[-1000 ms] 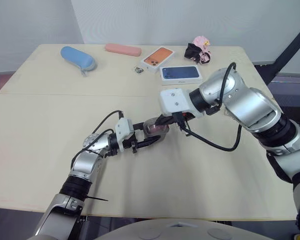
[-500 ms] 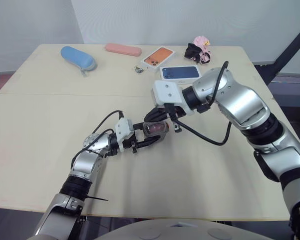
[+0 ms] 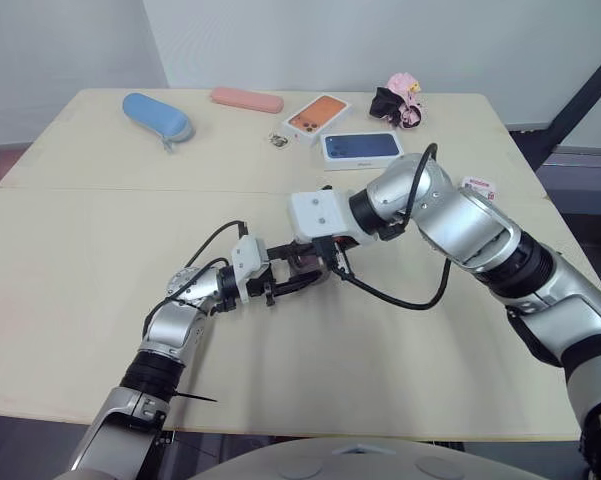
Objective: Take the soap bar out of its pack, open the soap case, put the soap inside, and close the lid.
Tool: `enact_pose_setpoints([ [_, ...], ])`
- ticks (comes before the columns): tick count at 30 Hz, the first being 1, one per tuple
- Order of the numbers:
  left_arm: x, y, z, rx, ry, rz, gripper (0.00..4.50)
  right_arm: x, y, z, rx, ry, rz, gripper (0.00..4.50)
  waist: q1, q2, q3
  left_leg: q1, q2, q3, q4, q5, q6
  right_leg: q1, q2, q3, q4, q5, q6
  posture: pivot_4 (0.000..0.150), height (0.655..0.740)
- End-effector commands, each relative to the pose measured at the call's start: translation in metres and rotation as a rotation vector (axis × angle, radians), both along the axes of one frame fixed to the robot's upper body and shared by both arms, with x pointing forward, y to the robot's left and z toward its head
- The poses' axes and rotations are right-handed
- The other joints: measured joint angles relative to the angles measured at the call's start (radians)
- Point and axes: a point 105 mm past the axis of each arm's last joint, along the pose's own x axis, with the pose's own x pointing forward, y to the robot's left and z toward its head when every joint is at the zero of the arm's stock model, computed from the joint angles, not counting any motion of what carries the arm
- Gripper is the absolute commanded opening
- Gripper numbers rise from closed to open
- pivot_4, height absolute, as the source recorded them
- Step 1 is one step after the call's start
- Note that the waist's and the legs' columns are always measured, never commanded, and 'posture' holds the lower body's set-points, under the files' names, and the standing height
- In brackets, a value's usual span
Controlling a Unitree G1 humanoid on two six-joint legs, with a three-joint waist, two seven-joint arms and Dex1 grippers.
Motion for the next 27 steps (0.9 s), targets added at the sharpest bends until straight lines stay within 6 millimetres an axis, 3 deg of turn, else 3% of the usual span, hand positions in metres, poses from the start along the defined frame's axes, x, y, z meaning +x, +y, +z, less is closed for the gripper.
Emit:
enact_pose_setpoints([
  [1,0.002,0.007,-0.002,0.022,0.001,0.023,1.93,0.013,-0.017,-0.007,-0.087,-0.033,-0.074,0.04,0.000,0.000,0.000,0.001,0.000,0.000,0.000,0.000,0.000,0.000,0.000,0.000,0.000,0.000,0.000,0.150,0.7400],
  [16,0.003,0.007,-0.002,0.025,0.000,0.022,1.93,0.012,-0.025,0.006,-0.109,-0.071,-0.049,0.04,0.000,0.000,0.000,0.000,0.000,0.000,0.000,0.000,0.000,0.002,0.000,0.000,0.000,0.000,0.000,0.150,0.7400],
  [21,0.004,0.007,-0.002,0.025,0.000,0.023,1.93,0.015,-0.028,0.000,-0.101,-0.035,-0.054,0.04,0.000,0.000,0.000,0.000,0.000,0.000,0.000,0.000,0.000,0.002,0.000,0.000,0.000,0.000,0.000,0.150,0.7400],
  [27,0.004,0.008,-0.002,0.025,-0.002,0.024,1.93,0.013,-0.024,0.014,0.029,0.065,-0.058,0.04,-0.001,0.000,0.000,0.000,0.000,0.000,0.000,0.000,0.000,0.003,0.000,0.000,0.000,0.000,0.000,0.150,0.7400],
])
